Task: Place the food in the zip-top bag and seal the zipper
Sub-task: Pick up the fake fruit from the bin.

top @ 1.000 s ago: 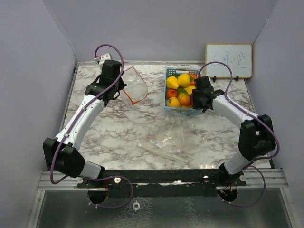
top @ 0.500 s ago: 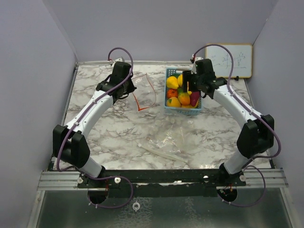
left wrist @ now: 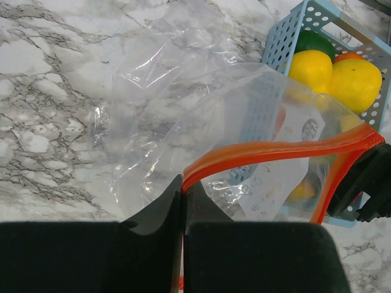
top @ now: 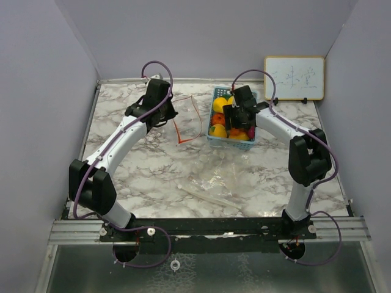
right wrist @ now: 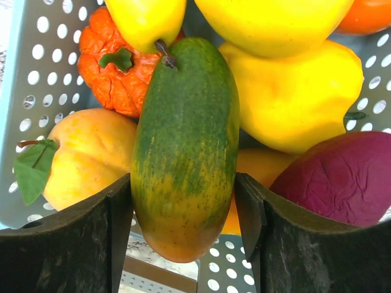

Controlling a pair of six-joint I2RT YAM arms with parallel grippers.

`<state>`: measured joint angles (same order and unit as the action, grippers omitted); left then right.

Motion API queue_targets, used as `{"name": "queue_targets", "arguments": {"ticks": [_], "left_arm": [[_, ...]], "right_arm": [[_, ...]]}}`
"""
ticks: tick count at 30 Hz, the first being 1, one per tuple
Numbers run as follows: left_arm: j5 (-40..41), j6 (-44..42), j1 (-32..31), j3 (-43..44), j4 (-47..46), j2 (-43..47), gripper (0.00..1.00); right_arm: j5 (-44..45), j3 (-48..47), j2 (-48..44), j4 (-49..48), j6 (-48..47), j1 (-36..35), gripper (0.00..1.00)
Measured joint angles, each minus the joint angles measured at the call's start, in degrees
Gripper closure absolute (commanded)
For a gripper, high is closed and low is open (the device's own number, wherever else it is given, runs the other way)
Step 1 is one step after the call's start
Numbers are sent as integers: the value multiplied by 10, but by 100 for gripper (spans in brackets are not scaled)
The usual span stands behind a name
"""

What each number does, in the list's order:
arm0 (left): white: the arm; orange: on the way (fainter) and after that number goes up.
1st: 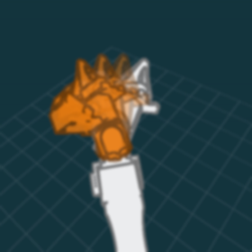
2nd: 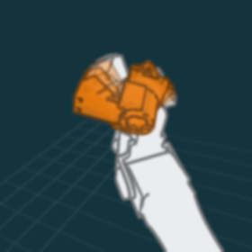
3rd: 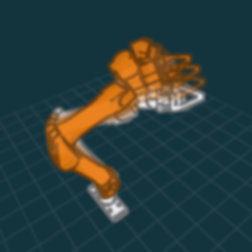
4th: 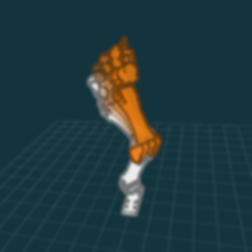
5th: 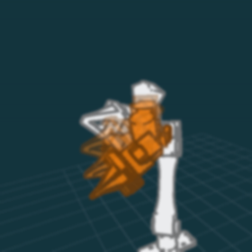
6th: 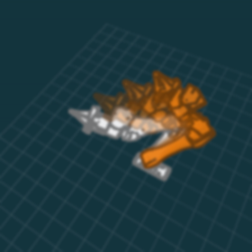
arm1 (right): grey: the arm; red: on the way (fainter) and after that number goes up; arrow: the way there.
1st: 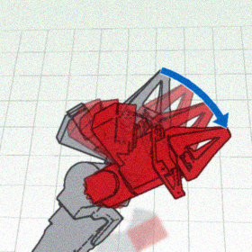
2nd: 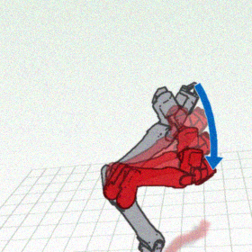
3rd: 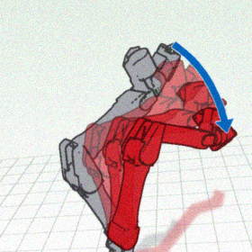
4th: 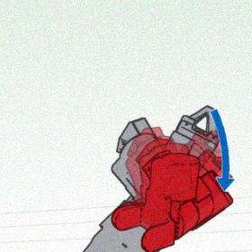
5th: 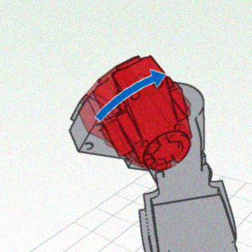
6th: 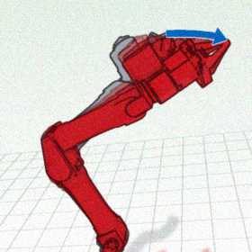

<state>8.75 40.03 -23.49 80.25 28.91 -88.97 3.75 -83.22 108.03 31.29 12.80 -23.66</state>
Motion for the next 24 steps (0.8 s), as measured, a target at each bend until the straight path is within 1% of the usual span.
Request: {"name": "queue_targets", "arguments": {"ticks": [3,4,6,10,13,18,20,24], "left_arm": [[-5,1,0,0,0,0,100],[-6,2,0,1,0,0,100],[-8,2,-1,7,0,-2,100],[-9,2,-2,21,1,-6,100],[-10,2,-2,38,5,-11,100],[-20,4,-3,85,29,-31,100],[-22,5,-4,102,35,-40,100],[-30,13,-8,120,48,-60,100]], "right_arm": [[16,-1,3,4,1,-1,56],[20,-1,4,4,2,-3,59],[25,-1,5,4,5,-4,63],[28,-4,3,10,5,-4,64],[9,-6,-14,20,5,-5,64],[-82,-6,-111,8,18,-10,64],[-131,-7,-161,-16,33,-16,65],[-218,-11,-216,-80,66,-31,64]]}}
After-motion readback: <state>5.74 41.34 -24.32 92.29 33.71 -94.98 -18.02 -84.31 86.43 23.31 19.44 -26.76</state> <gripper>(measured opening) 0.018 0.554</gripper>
